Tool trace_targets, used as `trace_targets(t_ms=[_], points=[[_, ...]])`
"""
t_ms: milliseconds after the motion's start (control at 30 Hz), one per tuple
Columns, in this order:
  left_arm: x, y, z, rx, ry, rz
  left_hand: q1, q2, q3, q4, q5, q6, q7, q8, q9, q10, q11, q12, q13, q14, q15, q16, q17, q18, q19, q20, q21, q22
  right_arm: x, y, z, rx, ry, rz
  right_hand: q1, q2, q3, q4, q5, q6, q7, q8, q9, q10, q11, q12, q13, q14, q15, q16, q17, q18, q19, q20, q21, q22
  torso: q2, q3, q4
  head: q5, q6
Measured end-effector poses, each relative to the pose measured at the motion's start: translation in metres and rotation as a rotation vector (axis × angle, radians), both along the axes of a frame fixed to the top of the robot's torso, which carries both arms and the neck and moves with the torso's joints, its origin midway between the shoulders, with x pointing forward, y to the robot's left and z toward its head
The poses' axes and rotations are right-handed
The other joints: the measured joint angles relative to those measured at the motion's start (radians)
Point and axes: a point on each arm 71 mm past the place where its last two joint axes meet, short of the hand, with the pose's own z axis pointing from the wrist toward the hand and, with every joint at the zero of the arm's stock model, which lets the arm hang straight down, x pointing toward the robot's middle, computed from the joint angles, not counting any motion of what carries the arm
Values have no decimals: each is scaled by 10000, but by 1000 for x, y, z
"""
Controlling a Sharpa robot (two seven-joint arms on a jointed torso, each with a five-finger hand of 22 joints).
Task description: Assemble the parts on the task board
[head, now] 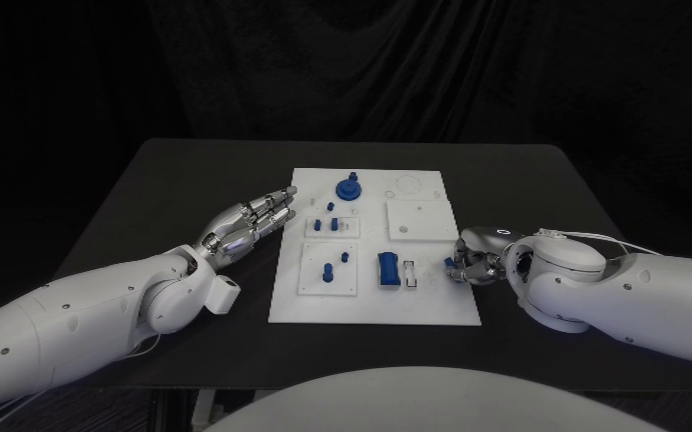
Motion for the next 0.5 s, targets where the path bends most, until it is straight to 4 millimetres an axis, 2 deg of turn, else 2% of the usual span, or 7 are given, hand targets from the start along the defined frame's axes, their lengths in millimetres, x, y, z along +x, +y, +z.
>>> trace_targets(t_ms=[67, 233, 300, 333, 400, 433, 500], points=[[0, 0, 0, 2, 5, -1, 0, 0, 17, -17, 0, 0, 0, 0, -1, 21, 21, 25, 0, -11, 58, 0, 0, 0, 18, 18, 0, 1, 0, 1, 0, 121, -33, -24, 119, 41, 0, 0, -195, 33, 37, -146, -1, 23, 51, 0, -1, 0, 1, 0, 0, 0, 0, 0, -39, 0, 0, 0, -1, 12, 0], [0, 0, -1, 0, 21, -12, 0, 0, 57, -1, 0, 0, 0, 0, -1, 21, 21, 69, 9, 3, 71, 0, 1, 0, 18, 18, 0, 1, 0, 0, -1, 479, -25, -191, 170, 39, 38, 26, -348, 31, 40, -200, -24, 23, 51, 0, -1, 2, 5, 0, 0, -1, -35, 35, -39, 0, 0, 0, -5, 19, 0], [0, 0, -1, 0, 27, -14, 0, 0, 57, -1, 0, 0, 0, 0, -1, 22, 22, 69, 9, 3, 71, 0, 2, 1, 18, 18, 0, 1, -1, 0, -1, 661, 14, -303, 170, 39, 64, 51, -348, 30, 41, -214, -224, 23, 51, 0, -1, 33, 36, 0, 0, -1, -35, 35, -39, 0, 0, 1, -4, 19, 0], [0, 0, -1, 0, 32, -15, 0, 0, 57, -1, 0, 0, 0, 0, 0, 51, 50, 69, 18, 2, 71, 0, 2, -1, 18, 18, 0, 1, -1, 0, -1, 816, 49, -404, 170, 39, 65, 51, -347, 64, 75, -215, -588, 3, 71, 0, -1, 34, 36, 0, 0, 0, -35, 35, -39, 0, 0, 1, -3, 20, 0], [-1, 0, -1, -1, 39, -18, 0, 0, 57, -1, 0, 0, 0, 0, -1, 51, 51, 69, 18, 2, 71, 0, 3, 0, 18, 18, 0, 2, -3, -1, 0, 1084, 120, -601, 167, 37, 230, -34, -245, 94, 104, -221, -1752, -13, 86, 0, -2, 34, 37, 0, 0, 0, -35, 35, -39, 0, 0, 1, -3, 38, 0], [-1, 0, -1, -1, 42, -19, 0, 0, 57, -1, 0, 0, 0, 0, -1, 52, 51, 104, 18, 2, 71, 0, 3, 0, 18, 18, 0, 2, -4, -3, 1, 1291, 202, -775, 164, 34, 240, -24, -173, 124, 124, -253, -2099, -13, 86, 0, -1, 34, 38, 0, 0, 0, -35, 35, -39, 0, 0, 1, -3, 50, 0], [-1, 0, -1, -1, 46, -20, 0, 0, 57, -1, 0, 0, 0, 0, -1, 52, 51, 107, 18, 3, 71, 0, 4, 0, 18, 18, 0, 2, -5, -4, 1, 1621, 380, -1070, 142, 12, 259, -7, -137, 164, 95, -307, -2294, -13, 87, 0, -2, 33, 38, 0, 0, -1, -35, 35, -39, 0, 0, 2, -3, 77, 0]])
